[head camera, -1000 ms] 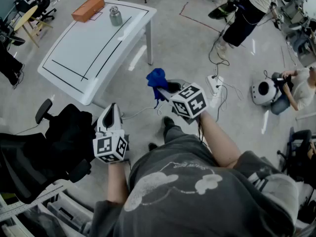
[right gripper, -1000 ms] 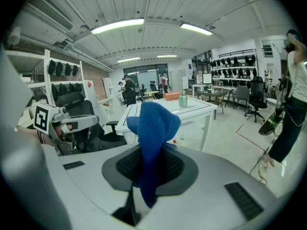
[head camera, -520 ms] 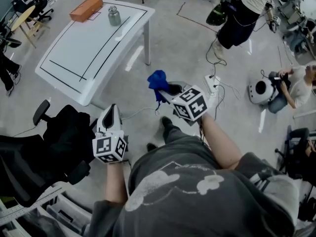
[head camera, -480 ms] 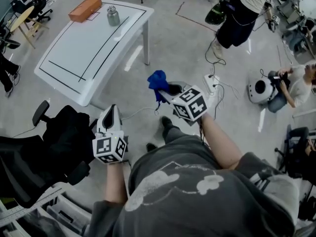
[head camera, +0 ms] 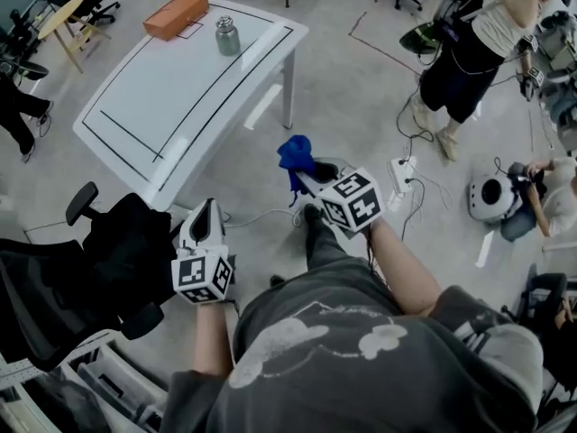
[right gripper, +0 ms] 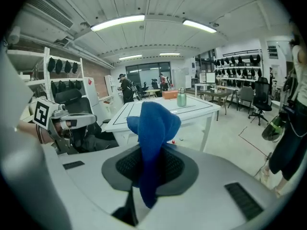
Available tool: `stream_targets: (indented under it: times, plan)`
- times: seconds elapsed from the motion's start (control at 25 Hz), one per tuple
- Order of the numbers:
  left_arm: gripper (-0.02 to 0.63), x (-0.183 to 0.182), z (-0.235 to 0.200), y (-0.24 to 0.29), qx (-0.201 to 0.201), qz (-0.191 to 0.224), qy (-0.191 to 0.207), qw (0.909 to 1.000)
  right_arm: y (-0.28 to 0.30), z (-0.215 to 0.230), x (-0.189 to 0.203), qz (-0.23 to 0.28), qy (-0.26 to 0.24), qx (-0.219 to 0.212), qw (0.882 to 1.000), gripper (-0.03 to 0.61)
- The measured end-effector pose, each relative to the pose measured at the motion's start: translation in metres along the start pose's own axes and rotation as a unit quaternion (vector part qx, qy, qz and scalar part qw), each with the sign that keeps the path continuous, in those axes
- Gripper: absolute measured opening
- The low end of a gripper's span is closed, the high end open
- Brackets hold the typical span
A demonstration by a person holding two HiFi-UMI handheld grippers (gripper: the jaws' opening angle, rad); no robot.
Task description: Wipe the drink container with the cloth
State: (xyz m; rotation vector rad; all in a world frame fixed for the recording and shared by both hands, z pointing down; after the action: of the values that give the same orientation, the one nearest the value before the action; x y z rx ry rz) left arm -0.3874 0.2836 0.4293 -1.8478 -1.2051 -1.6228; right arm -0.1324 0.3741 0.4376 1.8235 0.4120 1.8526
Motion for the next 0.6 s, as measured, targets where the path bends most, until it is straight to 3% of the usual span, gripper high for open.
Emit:
stream_targets:
  times: [0.4,0.6]
  plan:
    - [0.003,-0.049,0.014,0.137,-0.066,0.016,-0.012,0.9976,0.065,0.147,-0.063,0.011,-0.024,-0.054,0.998,0.064]
    - [0.002,-0.071,0.036,0.179,-0.11,0.034,-0.01,0.9933,0.081,0.195,-0.08,0.007,-0.046,-0.1,0.994,0.064]
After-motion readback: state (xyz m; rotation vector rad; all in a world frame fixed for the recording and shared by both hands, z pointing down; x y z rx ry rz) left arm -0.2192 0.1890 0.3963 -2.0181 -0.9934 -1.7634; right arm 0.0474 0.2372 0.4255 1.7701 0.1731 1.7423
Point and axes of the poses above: the fingertips, and each gripper's own axes: y forward along the fingers, z to its right, x out of its underside, the point moved 7 cm from there along -y, backward along the fingers, and after that the axes turned 4 degrees about -y, right-handed, at the moved point
